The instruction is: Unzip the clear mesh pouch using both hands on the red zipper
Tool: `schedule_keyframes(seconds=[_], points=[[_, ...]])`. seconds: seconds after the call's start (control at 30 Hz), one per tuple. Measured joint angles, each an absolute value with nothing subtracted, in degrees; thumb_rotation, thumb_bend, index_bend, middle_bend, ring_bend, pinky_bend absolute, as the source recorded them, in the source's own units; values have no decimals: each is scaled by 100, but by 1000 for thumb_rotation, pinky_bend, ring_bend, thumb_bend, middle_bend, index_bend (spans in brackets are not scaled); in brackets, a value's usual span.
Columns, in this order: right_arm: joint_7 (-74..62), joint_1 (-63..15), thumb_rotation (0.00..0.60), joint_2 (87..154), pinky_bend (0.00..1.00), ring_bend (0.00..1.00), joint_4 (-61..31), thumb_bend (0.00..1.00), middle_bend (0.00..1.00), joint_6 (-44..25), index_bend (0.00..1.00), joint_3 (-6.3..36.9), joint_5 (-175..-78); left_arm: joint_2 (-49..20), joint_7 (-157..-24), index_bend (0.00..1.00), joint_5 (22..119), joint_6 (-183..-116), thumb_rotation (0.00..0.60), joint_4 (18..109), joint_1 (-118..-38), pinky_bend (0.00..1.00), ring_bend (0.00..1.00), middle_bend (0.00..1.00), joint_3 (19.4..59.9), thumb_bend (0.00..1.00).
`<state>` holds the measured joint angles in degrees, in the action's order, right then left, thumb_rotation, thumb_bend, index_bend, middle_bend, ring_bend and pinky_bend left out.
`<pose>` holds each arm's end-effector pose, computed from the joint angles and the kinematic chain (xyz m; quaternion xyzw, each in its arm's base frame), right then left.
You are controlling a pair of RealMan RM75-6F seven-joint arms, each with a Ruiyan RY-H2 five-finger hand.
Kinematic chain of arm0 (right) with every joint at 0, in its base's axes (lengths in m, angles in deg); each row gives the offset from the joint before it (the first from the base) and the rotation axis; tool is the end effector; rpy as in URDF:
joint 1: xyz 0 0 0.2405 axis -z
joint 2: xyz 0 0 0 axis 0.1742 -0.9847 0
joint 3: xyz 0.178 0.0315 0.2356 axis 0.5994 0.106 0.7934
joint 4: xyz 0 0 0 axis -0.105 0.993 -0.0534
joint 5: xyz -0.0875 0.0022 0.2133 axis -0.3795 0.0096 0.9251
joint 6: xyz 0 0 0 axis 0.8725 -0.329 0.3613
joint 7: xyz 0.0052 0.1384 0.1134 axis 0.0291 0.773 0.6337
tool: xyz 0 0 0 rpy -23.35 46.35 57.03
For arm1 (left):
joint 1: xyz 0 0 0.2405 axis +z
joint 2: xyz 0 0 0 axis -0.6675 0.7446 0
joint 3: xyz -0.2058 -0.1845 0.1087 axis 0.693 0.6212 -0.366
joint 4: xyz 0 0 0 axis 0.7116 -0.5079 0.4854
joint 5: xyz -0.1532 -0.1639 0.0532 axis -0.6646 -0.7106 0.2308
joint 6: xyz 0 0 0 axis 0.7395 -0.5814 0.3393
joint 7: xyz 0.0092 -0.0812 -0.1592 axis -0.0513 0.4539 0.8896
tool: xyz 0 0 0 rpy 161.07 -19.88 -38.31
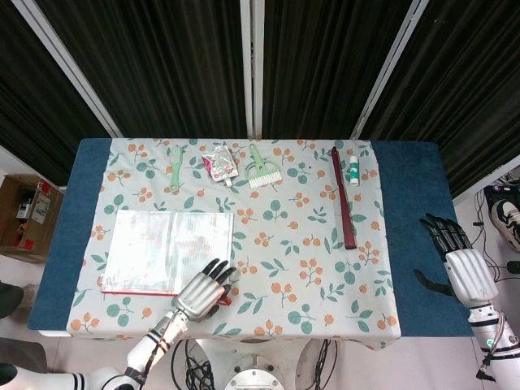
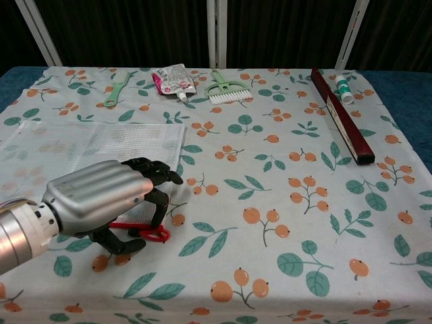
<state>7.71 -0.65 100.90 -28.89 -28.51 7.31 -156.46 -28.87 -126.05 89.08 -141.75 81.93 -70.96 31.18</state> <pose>-0.3339 -0.2537 0.1537 0.6202 -0.4028 0.4628 0.4888 -0.1661 0.2586 -0.1280 -0.8338 -0.3012 -0.3239 0.3304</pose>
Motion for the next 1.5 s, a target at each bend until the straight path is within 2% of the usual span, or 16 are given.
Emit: schedule_keyframes(seconds=[0.53,0.77,0.87,0.97,1.27,1.5], points=[[786,-107,600,10112,0,0,-2875,176,1,-2830,0,740,-15648,-3121,-12495,564,8960,-14414,600,7903,-7099,88,25,136,3025,390],[813,-162,600,10126,0,0,-2854,177,2,-2806,0,758,-15676,-3192,-12327,582,9186,-14870,600,7817,-6949,90,64,158,2982,431],[822,-201,600,10132,0,0,-2855,177,3,-2784,0,769,-15693,-3193,-12266,589,9330,-15140,600,7816,-6852,111,129,216,2959,449],[830,-245,600,10132,0,0,-2870,177,3,-2773,0,786,-15724,-3180,-12246,595,9504,-15476,600,7838,-6732,158,194,285,2934,452],[941,-643,600,10085,0,0,-3024,177,12,-2538,0,891,-15958,-3043,-12371,629,10156,-16623,600,8093,-6302,444,448,538,2911,455],[981,-1395,600,10037,0,0,-3355,177,50,-1867,23,1090,-16190,-2909,-12584,649,10673,-17132,600,8419,-6105,548,545,619,2975,454]])
